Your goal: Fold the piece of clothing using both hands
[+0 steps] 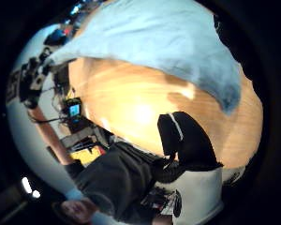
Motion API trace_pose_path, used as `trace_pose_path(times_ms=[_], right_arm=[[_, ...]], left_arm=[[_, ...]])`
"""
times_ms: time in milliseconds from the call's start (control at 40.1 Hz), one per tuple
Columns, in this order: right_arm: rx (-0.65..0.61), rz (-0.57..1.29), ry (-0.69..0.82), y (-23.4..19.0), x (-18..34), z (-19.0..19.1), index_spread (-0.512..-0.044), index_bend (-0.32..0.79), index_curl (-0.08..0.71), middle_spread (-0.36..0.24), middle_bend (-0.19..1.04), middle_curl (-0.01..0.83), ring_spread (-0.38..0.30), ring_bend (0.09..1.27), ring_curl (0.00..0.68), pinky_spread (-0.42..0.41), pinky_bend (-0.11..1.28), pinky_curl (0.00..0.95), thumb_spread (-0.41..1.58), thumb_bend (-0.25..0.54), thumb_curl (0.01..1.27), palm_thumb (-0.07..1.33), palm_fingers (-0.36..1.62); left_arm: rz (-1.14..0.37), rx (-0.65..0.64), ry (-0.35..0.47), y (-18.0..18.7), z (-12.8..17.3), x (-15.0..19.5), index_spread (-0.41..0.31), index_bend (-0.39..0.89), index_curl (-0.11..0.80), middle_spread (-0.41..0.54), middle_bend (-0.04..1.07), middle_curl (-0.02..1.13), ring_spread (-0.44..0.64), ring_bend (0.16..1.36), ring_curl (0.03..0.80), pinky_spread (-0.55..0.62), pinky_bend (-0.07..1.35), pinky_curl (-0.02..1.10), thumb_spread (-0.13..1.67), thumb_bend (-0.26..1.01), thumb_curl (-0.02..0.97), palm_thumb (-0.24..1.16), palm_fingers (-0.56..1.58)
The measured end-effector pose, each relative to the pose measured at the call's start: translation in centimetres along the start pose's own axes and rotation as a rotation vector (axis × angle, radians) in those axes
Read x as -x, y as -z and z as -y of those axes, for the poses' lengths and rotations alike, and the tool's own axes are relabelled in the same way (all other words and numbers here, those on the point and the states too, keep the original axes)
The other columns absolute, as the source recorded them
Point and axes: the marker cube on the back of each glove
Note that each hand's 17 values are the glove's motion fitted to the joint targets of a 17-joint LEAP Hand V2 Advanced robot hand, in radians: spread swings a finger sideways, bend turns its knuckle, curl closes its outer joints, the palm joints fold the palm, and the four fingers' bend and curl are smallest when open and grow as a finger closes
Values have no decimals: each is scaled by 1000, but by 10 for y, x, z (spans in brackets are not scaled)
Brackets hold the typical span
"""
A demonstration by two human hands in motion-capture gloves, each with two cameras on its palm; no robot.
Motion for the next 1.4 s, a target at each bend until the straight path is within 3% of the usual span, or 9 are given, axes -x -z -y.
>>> trace_pose_path(times_ms=[50, 175, 275, 374, 524, 649, 749, 1073, 1398], right_arm=[[-6, -35, -18, -7, 8, -1, -231, 102, 201, -58, 285, 445, -100, 567, 410, -18, 411, 357, 1202, 5, 262, 624, 702], [-46, -98, -58, -2, 30, -21, -219, 108, 208, -73, 285, 450, -115, 551, 408, -48, 448, 366, 1168, 75, 328, 802, 786], [-93, -88, -68, -15, 10, 16, -228, 117, 215, -93, 259, 449, -143, 549, 405, -109, 503, 375, 1086, 108, 386, 919, 913], [-113, -79, -60, -17, -1, 32, -242, 168, 242, -120, 272, 461, -172, 543, 407, -178, 488, 372, 939, 96, 442, 974, 1101], [-44, -118, -34, -8, -4, 15, -246, 153, 285, -149, 293, 487, -204, 581, 443, -241, 518, 404, 810, 68, 504, 1009, 1214], [-14, -177, 6, 3, 4, -8, -248, 147, 303, -162, 314, 503, -213, 597, 458, -263, 530, 413, 738, 48, 547, 1030, 1223], [0, -201, 31, 16, 11, -27, -250, 151, 316, -170, 327, 514, -212, 597, 464, -271, 535, 418, 712, 39, 578, 1050, 1215], [18, -253, 69, 82, 28, -66, -253, 146, 349, -179, 344, 535, -218, 603, 476, -281, 548, 424, 673, -6, 652, 1077, 1213], [-16, -254, -18, 133, 15, -16, -253, 142, 368, -182, 350, 546, -221, 603, 482, -288, 563, 427, 670, -15, 703, 1082, 1209]], left_arm=[[-30, 50, -31, 0, -7, -3, -290, 169, 452, -315, 273, 494, -346, 405, 407, -384, 357, 387, 680, -22, 686, 899, 1191], [-1, 75, 23, -3, -9, 6, -290, 168, 454, -316, 268, 500, -346, 401, 411, -385, 354, 390, 677, -25, 698, 892, 1192], [11, 20, 30, -5, -5, 10, -290, 167, 455, -317, 265, 503, -347, 398, 414, -386, 352, 392, 679, -24, 707, 887, 1192], [-13, 102, 15, -10, -20, 8, -291, 170, 459, -317, 262, 506, -347, 395, 416, -387, 349, 393, 685, -23, 715, 885, 1194], [-69, 206, -75, -48, -34, -2, -293, 169, 462, -319, 259, 511, -348, 393, 419, -387, 347, 395, 706, -25, 724, 875, 1194], [-108, 227, -167, -81, -37, -9, -294, 172, 466, -320, 262, 516, -348, 388, 421, -379, 331, 396, 729, -20, 730, 873, 1186], [-140, 323, -221, -99, -45, -11, -291, 172, 469, -317, 263, 520, -343, 384, 421, -373, 324, 398, 764, -21, 731, 862, 1184], [-167, 404, -304, -56, -91, 1, -290, 171, 478, -320, 269, 531, -343, 375, 426, -363, 296, 400, 850, -17, 732, 854, 1174], [-176, 378, -173, -36, -28, 34, -292, 166, 480, -324, 274, 542, -339, 374, 431, -362, 283, 404, 886, -15, 742, 857, 1171]])
